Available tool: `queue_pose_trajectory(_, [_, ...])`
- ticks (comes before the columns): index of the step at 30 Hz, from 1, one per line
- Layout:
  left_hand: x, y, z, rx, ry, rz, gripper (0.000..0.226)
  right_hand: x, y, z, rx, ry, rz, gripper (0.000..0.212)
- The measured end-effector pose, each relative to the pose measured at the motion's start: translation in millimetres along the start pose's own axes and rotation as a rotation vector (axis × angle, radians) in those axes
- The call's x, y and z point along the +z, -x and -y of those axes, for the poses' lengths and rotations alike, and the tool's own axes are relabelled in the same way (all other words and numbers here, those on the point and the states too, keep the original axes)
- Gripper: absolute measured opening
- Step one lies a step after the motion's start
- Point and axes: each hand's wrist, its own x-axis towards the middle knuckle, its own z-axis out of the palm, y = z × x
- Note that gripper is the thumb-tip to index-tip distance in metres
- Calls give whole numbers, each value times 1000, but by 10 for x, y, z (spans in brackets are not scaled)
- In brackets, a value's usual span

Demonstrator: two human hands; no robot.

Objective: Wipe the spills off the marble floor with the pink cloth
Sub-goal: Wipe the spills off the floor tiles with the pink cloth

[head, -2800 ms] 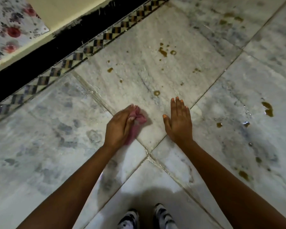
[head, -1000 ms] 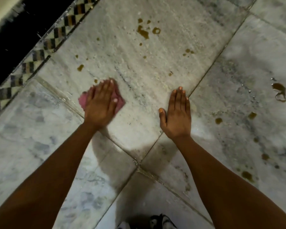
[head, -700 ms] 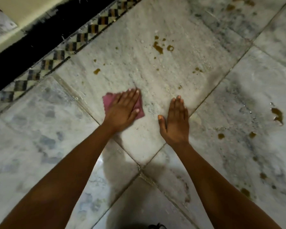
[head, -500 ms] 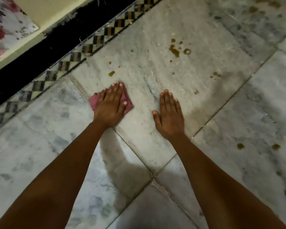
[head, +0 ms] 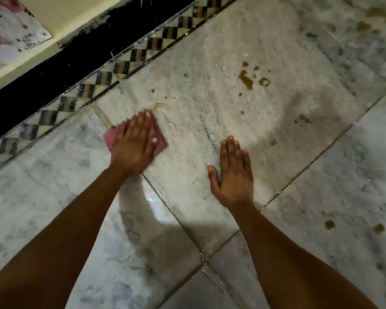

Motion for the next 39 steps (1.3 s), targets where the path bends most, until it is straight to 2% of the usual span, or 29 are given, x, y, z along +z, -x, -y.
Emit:
queue_pose_trajectory(3, [-99,-642,-11,-224,54,-26,69,12,5,7,1,-1,-1,69])
queue_pose_trajectory(5, [-125,-1011,-205,-261,89,-34,66,10,-3,6,2,1,0,69])
queue_pose_trajectory(7, [-118,-1101,-466,-210,122,-28,68,-1,-5,10,1,-8,8,69])
queue_pose_trajectory(9, [-90,-881,-627,-52,120,-6,70,-15,-7,13,2,-20,14,69])
queue_pose_trajectory(11, [-71,-487,-562,105,105,7,69,-17,-14,16,6,-24,19,69])
queue_pose_trajectory(12, [-56,-322,-456,126,94,-5,68,-14,-12,15,8,-24,21,69])
queue_pose_trajectory(14, [-50,-245,-176,-1,80,-58,64,-3,-12,9,10,-31,24,69])
queue_pose_trajectory(17, [-107,-638,78,-328,79,-102,63,-1,-10,10,9,-52,18,69])
queue_pose_trajectory(19, [-177,-1025,41,-402,106,-107,62,-1,-7,7,7,-53,18,69])
queue_pose_trajectory(23, [-167,-1241,-419,-216,192,-77,62,-4,-21,4,9,-56,24,70])
queue_pose_trajectory(25, [-111,-872,-542,-65,194,-54,62,-20,-19,14,6,-57,27,70])
queue_pose_trajectory(27, [-70,-439,-400,9,171,-39,59,-23,-12,18,14,-48,30,70])
queue_pose_trajectory(30, [-73,-346,49,-155,154,-95,58,-6,-12,9,17,-50,27,70])
queue_pose_trajectory(34, [-175,-1083,170,-365,148,-141,60,4,-18,9,15,-66,16,70])
queue_pose_trajectory(36, [-232,-1527,-21,-348,168,-128,58,1,-15,12,16,-64,22,69])
queue_pose_trajectory(39, [-247,-1918,-526,-221,188,-78,60,3,-5,9,13,-60,20,69])
